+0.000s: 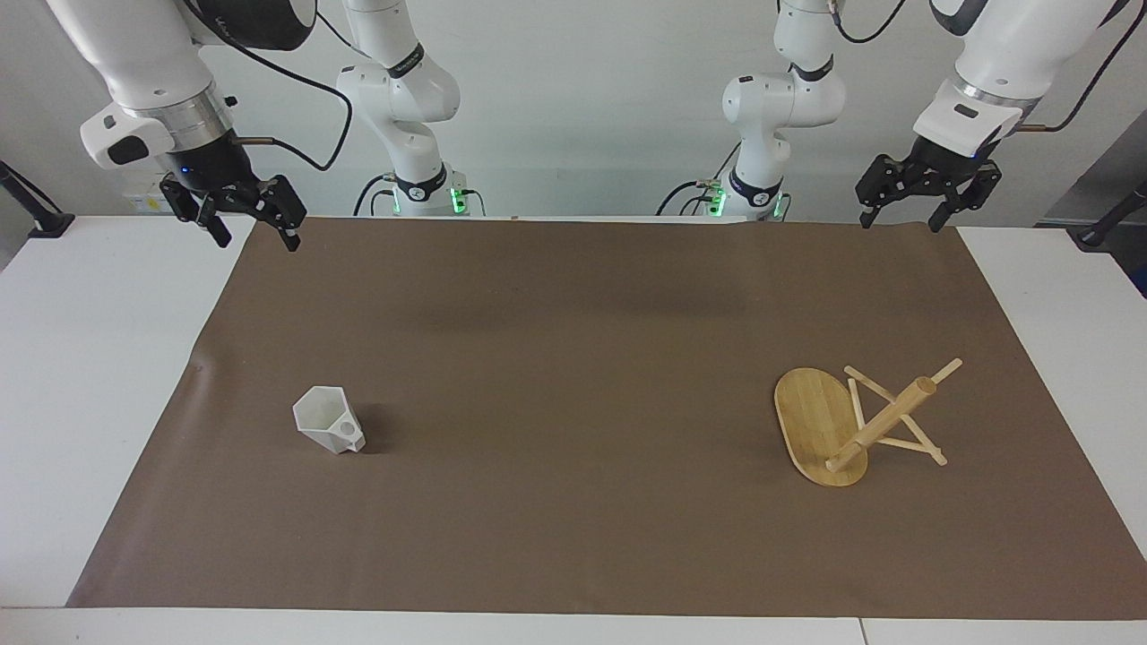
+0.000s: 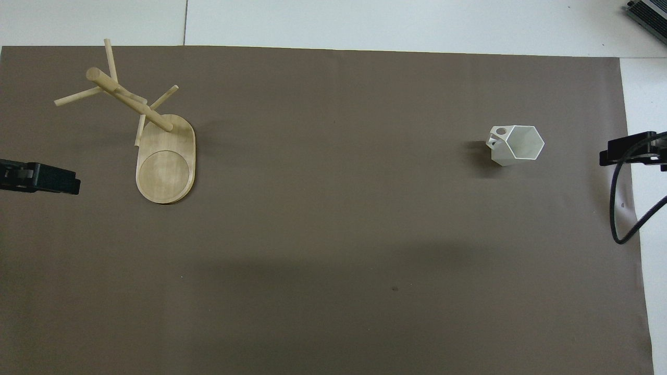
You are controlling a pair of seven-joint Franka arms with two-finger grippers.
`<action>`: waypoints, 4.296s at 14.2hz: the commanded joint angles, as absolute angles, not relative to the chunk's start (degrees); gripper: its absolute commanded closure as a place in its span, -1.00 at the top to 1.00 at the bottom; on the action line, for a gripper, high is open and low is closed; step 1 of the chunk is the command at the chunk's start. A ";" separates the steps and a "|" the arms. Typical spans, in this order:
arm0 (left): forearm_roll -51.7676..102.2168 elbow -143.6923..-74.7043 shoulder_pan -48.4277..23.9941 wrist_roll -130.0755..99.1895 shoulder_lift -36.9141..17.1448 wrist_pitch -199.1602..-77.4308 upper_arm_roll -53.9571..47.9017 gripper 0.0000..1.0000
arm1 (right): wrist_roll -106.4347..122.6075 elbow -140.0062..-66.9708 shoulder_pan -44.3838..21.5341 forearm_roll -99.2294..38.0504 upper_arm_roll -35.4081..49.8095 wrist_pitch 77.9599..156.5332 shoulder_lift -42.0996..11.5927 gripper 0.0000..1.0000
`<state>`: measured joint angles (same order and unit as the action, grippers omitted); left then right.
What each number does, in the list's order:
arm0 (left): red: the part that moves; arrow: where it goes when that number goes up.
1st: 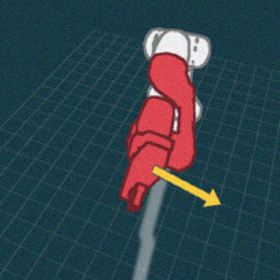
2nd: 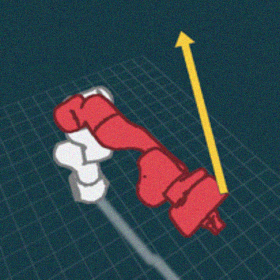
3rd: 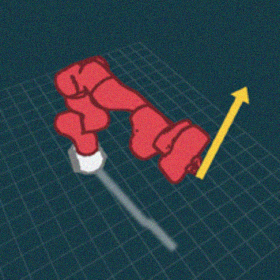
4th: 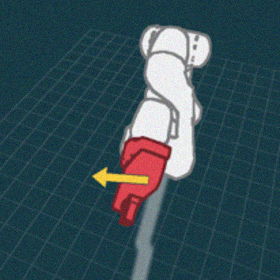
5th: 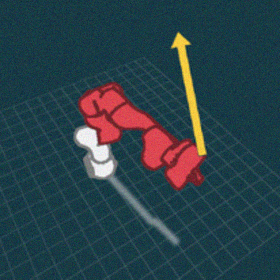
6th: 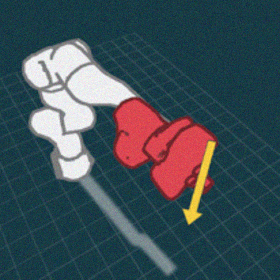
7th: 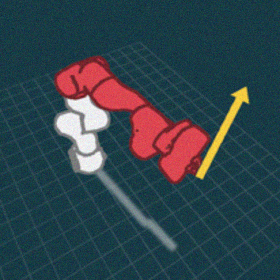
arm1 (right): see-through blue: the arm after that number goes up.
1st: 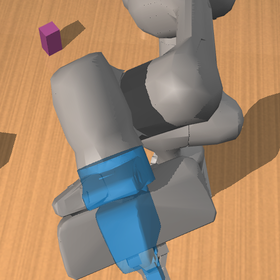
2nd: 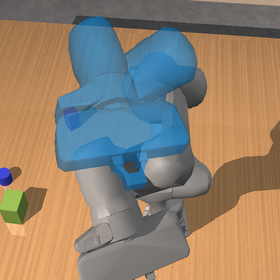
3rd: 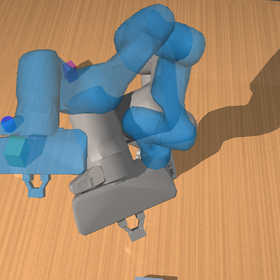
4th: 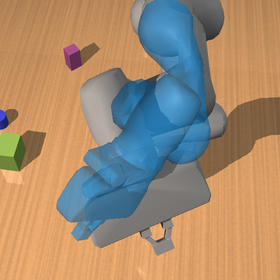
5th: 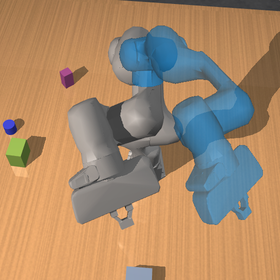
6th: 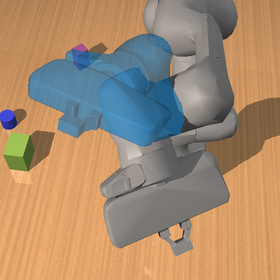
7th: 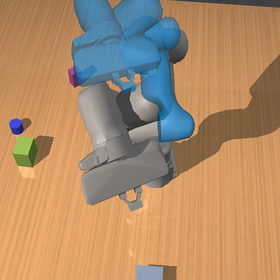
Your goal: Hang cup on rack
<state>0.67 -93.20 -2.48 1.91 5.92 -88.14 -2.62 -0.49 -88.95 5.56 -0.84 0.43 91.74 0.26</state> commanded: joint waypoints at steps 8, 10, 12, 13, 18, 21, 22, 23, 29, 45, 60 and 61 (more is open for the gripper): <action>-0.70 -94.75 -2.29 1.93 7.38 -88.15 -2.72 1.00 | 0.44 -89.03 5.89 -1.05 0.62 90.61 0.53 1.00; -0.70 -94.75 -2.29 2.02 7.38 -88.15 -2.72 1.00 | 0.53 -89.12 5.80 -1.05 0.62 90.53 0.53 1.00; -0.70 -94.75 -2.29 1.93 7.38 -88.15 -2.72 1.00 | 0.44 -89.30 5.89 -1.05 0.62 90.53 0.70 1.00; -0.62 -94.75 -2.29 1.93 7.38 -88.15 -2.72 1.00 | 0.44 -89.38 5.89 -1.05 0.62 90.53 0.70 1.00; -0.70 -94.75 -2.29 1.93 7.38 -88.15 -2.72 1.00 | 0.44 -89.38 5.89 -1.05 0.62 90.53 0.79 1.00; -0.70 -94.75 -2.29 1.93 7.38 -88.15 -2.72 1.00 | 0.44 -89.38 5.89 -1.05 0.62 90.53 0.79 1.00; -0.62 -94.75 -2.29 1.93 7.30 -88.15 -2.72 1.00 | 0.44 -89.38 5.89 -1.05 0.62 90.53 0.79 1.00; -0.62 -94.75 -2.29 2.02 7.38 -88.15 -2.72 1.00 | 0.44 -89.38 5.89 -1.05 0.62 90.53 0.79 1.00; -0.70 -94.75 -2.29 1.93 7.38 -88.15 -2.72 1.00 | 0.44 -89.38 5.89 -1.05 0.62 90.53 0.79 1.00; -0.62 -94.75 -2.29 1.93 7.38 -88.15 -2.72 1.00 | -11.05 -103.79 6.68 -1.06 0.35 110.55 2.11 1.00; -0.70 -94.75 -2.29 1.93 7.38 -88.15 -2.72 1.00 | -22.58 -107.40 7.82 -1.14 0.35 127.53 -11.51 1.00; -0.70 -94.75 -2.29 2.02 7.38 -88.15 -2.72 1.00 | -22.76 -107.66 7.65 -1.23 0.35 127.53 -11.60 1.00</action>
<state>0.67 -93.20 -2.48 1.91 5.93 -88.14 -2.62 -21.16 -106.64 7.37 -0.88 -0.20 126.40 -11.81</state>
